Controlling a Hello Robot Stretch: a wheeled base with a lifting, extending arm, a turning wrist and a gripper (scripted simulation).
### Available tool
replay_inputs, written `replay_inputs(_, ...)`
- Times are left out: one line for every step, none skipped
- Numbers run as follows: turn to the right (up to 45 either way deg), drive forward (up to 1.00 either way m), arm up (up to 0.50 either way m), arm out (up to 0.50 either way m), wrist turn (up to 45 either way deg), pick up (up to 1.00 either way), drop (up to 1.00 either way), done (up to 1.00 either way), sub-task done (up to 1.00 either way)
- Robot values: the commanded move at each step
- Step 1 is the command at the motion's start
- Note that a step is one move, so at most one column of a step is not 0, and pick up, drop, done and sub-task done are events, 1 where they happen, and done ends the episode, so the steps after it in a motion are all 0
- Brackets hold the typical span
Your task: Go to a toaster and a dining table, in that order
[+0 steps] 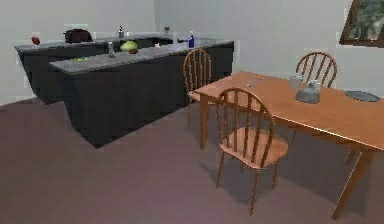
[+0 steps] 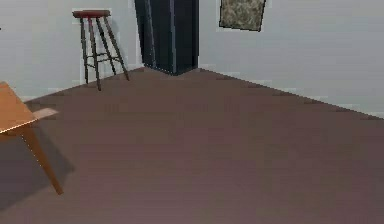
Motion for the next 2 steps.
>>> replay_inputs(-42.0, 0.0, 0.0, 0.0, 0.0, 0.0, 0.0, 0.0, 0.0)
replay_inputs(0.0, 1.0, 0.0, 0.0, 0.0, 0.0, 0.0, 0.0, 0.0)
